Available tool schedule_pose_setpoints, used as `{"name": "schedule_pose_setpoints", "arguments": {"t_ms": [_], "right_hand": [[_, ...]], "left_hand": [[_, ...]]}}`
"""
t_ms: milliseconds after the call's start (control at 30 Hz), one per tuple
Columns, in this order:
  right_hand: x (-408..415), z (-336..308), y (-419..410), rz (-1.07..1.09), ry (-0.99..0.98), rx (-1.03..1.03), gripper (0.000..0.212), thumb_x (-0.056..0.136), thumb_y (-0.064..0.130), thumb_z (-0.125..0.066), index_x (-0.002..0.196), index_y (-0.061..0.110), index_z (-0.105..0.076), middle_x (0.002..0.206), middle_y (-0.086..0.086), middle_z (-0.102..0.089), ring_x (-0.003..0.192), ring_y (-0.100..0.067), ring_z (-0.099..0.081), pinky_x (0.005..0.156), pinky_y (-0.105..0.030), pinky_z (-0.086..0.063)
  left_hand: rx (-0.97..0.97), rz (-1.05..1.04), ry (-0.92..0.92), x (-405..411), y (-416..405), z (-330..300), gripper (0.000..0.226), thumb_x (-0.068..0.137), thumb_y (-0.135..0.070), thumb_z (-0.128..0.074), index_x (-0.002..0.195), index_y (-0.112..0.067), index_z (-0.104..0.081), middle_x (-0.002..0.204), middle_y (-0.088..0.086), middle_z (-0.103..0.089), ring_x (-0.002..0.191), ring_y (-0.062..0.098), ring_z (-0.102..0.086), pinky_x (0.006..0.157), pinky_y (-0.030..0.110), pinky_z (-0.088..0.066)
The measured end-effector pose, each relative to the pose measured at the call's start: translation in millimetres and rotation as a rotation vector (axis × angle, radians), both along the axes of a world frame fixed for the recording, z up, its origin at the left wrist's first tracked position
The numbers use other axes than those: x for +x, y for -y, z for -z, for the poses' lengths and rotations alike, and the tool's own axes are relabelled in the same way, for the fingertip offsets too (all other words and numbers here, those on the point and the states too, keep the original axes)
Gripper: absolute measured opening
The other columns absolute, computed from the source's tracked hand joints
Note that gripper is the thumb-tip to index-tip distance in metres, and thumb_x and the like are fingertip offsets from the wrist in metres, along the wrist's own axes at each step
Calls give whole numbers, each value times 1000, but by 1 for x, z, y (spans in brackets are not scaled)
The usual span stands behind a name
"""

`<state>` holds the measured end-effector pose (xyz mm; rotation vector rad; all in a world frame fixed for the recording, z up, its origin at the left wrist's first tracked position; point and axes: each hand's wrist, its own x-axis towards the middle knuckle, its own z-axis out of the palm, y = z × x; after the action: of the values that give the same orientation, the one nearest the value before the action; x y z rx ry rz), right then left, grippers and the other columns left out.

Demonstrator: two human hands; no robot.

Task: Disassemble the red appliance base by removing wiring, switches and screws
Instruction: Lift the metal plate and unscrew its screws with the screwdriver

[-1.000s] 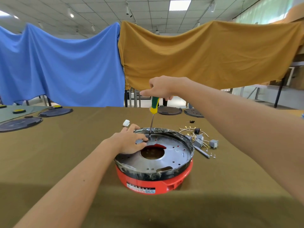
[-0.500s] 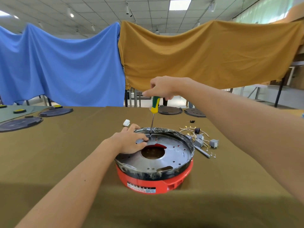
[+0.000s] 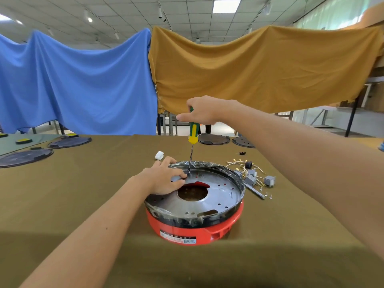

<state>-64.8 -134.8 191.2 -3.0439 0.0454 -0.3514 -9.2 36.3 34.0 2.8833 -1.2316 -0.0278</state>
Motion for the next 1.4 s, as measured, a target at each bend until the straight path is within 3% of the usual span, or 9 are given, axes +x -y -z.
{"name": "schedule_pose_setpoints", "arguments": {"t_ms": [167, 267, 467, 600, 700, 900, 1067, 1200, 1400], "right_hand": [[-1, 0, -1, -155, -46, 210, 14, 93, 14, -61, 101, 14, -50, 88, -3, -52, 70, -19, -47, 58, -27, -41], [-4, -2, -2, -212, -83, 416, 25, 82, -6, -60, 100, 10, -53, 88, -5, -50, 69, -17, -48, 51, -20, -42], [-1, 2, -3, 22, 51, -3, 40, 99, 51, -50, 99, 12, -49, 79, -2, -52, 65, -17, -49, 56, -29, -38], [-5, -1, -1, -169, -37, 209, 11, 94, 14, -62, 98, 12, -52, 84, 1, -51, 66, -15, -46, 55, -24, -38], [-10, -3, 1, -217, -67, 328, 27, 80, -9, -58, 100, 9, -55, 84, -2, -51, 65, -16, -46, 53, -24, -40], [-6, 2, 2, -52, -19, 63, 34, 96, 46, -59, 101, 13, -52, 88, -7, -60, 67, -21, -54, 57, -29, -44], [-7, 2, 11, -173, -52, 341, 25, 84, -4, -63, 103, 10, -55, 94, -12, -54, 74, -24, -50, 57, -28, -44], [-13, 4, 22, -141, -43, 339, 22, 90, 24, -72, 102, 13, -56, 98, -7, -66, 81, -20, -66, 66, -26, -59], [-29, 14, 43, -191, 76, 461, 28, 83, -8, -67, 109, 0, -59, 105, -16, -63, 79, -17, -63, 59, -19, -54]], "left_hand": [[0, 2, 7, 0, 0, 0, 41, 97, -61, -35, 136, -51, -45, 155, -7, -13, 139, 28, -24, 106, 51, -36], [-2, 3, 5, 1, 0, 1, 41, 97, -61, -35, 135, -51, -45, 154, -8, -13, 138, 27, -24, 106, 50, -36], [-4, 6, 5, 2, -1, 1, 40, 96, -62, -35, 134, -52, -45, 154, -8, -14, 138, 28, -24, 106, 52, -36], [-4, 2, 3, 2, 0, 1, 40, 96, -62, -35, 134, -52, -45, 154, -8, -14, 139, 27, -23, 106, 51, -35], [-5, 2, -1, 1, 0, 1, 40, 97, -61, -35, 134, -52, -45, 154, -7, -14, 138, 28, -24, 106, 51, -36], [1, 0, 0, 0, 0, 0, 40, 97, -61, -35, 135, -52, -45, 154, -8, -14, 138, 28, -24, 106, 52, -36], [-5, 0, -1, 0, 0, 0, 40, 97, -61, -35, 135, -52, -45, 154, -8, -13, 138, 27, -24, 106, 51, -35], [2, 5, -10, 1, -1, 0, 40, 97, -61, -35, 135, -53, -44, 154, -8, -12, 138, 28, -23, 107, 51, -35], [-16, 3, -13, 1, 0, 0, 40, 96, -63, -36, 134, -53, -45, 153, -9, -14, 136, 26, -26, 107, 50, -35]]}}
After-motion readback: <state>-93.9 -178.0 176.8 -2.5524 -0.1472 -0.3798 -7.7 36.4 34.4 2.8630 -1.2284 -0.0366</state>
